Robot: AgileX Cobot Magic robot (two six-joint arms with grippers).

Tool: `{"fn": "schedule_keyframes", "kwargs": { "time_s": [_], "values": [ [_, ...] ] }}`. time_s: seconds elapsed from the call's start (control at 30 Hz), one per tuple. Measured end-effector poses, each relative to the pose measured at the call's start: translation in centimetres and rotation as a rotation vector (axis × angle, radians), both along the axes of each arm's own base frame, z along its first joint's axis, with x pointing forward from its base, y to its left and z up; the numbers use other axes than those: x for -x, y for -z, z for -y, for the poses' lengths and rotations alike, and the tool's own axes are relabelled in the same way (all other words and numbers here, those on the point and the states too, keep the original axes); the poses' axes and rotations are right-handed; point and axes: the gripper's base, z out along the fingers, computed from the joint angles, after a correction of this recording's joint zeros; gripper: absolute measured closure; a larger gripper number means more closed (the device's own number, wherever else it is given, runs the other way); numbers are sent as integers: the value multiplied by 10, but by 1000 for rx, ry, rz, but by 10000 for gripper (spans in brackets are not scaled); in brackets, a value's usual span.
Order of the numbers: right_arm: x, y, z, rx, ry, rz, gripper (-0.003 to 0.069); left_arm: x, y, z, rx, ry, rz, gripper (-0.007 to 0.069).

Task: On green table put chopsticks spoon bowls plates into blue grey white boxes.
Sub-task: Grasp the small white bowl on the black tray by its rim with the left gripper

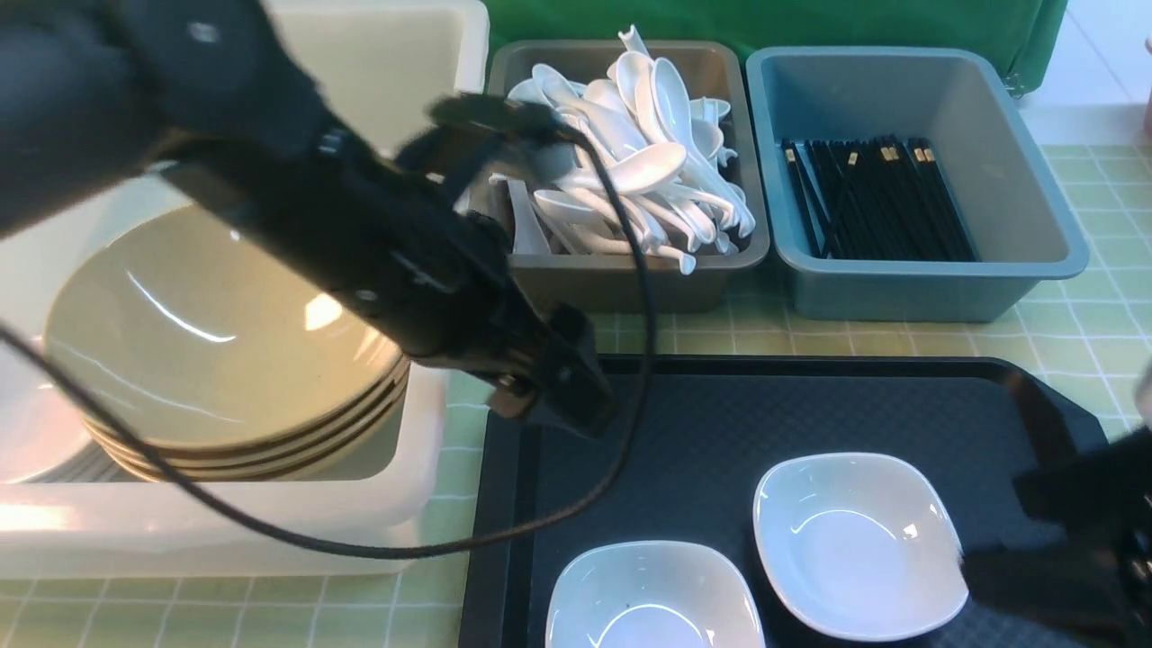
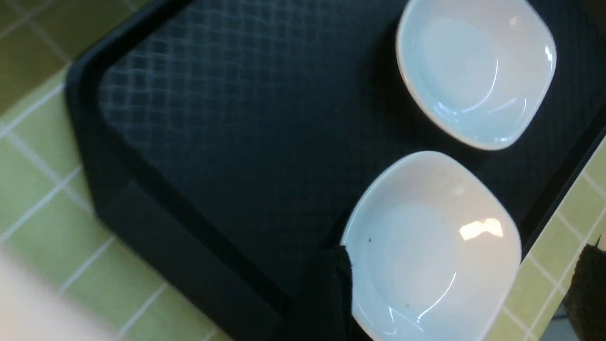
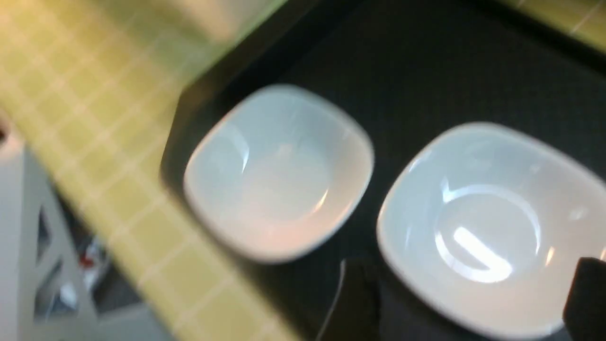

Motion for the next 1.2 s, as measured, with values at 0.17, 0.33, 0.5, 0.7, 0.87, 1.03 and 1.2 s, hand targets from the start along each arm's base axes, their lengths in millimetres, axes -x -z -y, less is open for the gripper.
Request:
{"fn": "schedule_keyframes", "kwargs": {
  "time_s": [0.17, 0.33, 0.5, 0.7, 0.87, 1.03, 1.2],
  "values": [
    [19, 0, 0, 53, -99, -68, 119, -19, 16, 30, -29, 100, 26, 71],
    [26, -7, -2, 99, -163, -70, 281, -46, 28, 54, -53, 131, 48, 71],
    [24, -21, -2, 107, -140, -37, 573, -73, 47, 73, -72, 157, 15, 71],
    [25, -25, -2, 98, -123, -19, 634, -84, 71, 99, -89, 223, -61, 71],
    [25, -25, -2, 95, -117, -24, 635, -73, 95, 134, -160, 285, -106, 71],
    [25, -25, -2, 95, -117, -23, 635, -67, 125, 150, -204, 145, -241, 71],
    [24, -25, -2, 94, -114, -19, 635, -69, 138, 156, -155, 87, -333, 150]
  ]
}}
